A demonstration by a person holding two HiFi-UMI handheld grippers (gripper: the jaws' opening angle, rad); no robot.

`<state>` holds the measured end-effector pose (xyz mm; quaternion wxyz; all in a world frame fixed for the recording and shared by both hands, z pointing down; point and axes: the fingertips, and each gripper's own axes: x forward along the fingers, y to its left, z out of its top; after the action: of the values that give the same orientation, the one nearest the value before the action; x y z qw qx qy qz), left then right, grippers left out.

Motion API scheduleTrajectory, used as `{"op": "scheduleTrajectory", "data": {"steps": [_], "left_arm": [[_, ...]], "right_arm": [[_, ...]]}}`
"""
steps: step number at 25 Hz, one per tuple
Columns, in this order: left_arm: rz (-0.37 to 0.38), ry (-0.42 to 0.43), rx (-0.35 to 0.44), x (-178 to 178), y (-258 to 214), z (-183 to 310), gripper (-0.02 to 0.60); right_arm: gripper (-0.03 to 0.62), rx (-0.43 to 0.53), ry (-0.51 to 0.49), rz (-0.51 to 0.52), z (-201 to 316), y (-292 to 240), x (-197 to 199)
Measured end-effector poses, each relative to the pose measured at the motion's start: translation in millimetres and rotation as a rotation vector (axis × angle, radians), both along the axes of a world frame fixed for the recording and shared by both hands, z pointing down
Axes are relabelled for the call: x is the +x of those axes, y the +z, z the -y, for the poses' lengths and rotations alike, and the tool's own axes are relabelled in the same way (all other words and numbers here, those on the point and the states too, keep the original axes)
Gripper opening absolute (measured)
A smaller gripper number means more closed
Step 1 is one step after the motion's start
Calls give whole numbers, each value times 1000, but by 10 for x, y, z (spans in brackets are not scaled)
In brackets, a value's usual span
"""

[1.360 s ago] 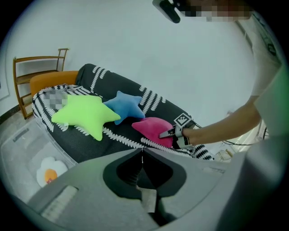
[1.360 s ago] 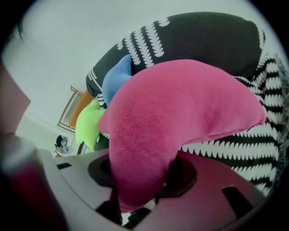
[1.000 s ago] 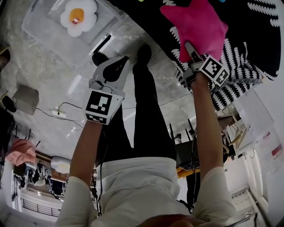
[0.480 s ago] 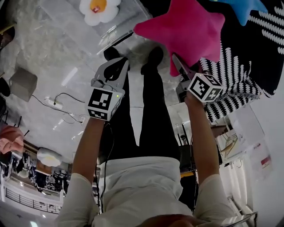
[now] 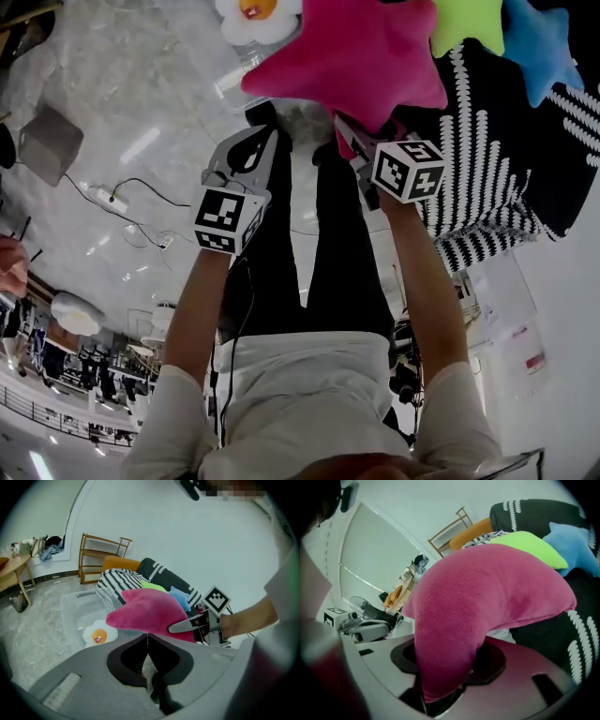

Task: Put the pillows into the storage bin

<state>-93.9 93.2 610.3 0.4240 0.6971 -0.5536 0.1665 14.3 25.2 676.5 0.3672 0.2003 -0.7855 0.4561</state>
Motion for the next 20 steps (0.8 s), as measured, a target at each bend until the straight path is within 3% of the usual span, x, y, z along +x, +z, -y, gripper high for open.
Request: {"op": "scheduleTrajectory", "data": {"steps": [6,8,10,12,20], "left_arm": [[0,-117,-17,-582,64,-241,17],[-1,-136,-23,-717,111,-324,17],[-3,-150,-32,-835,156,-418,17],[-8,-167,-40,-926,174,-500,17],[-25,-177,-12,-1001,-136,-466,17]], "right_arm": [[221,54,-217,-71,-140,271,-655],[268,109,-251,-81,-116,327,-811],[395,167,-252,-98,-74,380,-916],[446,184,-245,-110,-61,395,-970],[454,182,-228,-133,-71,131,-925]]}}
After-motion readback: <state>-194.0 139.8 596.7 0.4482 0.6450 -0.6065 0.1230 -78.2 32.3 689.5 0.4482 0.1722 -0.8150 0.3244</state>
